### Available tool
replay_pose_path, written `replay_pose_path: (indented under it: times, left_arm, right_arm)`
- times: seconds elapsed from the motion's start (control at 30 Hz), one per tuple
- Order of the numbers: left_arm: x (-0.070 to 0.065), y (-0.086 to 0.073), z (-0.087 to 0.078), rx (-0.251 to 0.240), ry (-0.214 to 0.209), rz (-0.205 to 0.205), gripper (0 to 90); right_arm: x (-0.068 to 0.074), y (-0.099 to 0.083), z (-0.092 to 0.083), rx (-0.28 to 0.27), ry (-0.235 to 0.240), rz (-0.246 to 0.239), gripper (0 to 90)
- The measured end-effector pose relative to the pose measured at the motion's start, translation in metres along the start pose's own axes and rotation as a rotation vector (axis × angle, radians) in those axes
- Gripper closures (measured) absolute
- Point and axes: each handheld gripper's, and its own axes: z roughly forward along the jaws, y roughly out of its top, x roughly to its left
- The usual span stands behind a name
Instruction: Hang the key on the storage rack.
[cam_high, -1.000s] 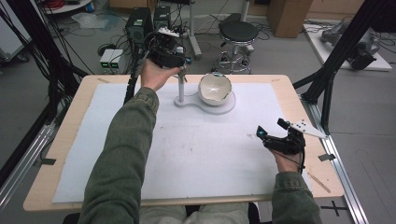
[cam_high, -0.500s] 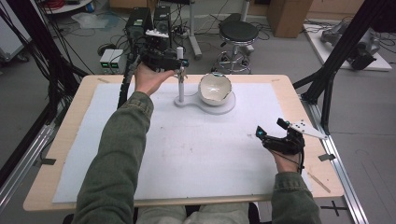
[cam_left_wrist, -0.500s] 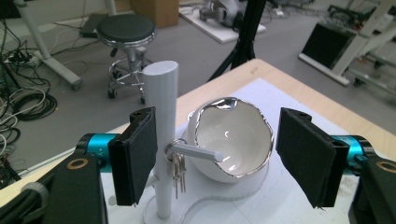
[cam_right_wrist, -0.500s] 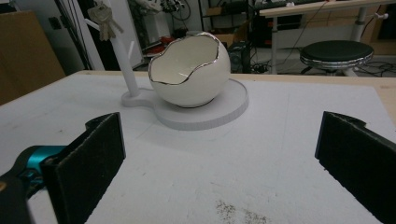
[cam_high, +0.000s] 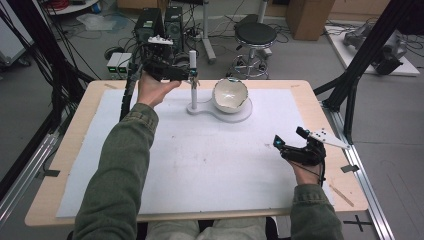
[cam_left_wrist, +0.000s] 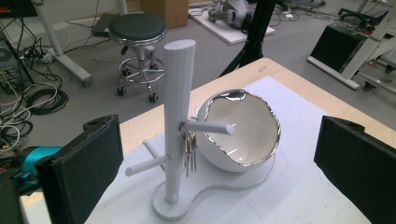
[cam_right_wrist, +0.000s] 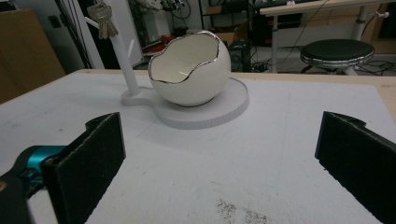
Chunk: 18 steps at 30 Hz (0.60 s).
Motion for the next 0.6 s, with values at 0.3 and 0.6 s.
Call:
replay_pose_path:
  times: [0.3,0.6]
  left_arm:
    - [0.000,-0.015,-0.015,-0.018,0.008,0.017,1.6]
    - [0.003,-0.037,-0.023,-0.008,0.028,0.032,1.6]
  right_arm:
    - [0.001,0.000,0.001,0.003,0.001,-0.003,0.6]
    - [0.001,0.000,0.000,0.004,-0.006,-0.003,0.6]
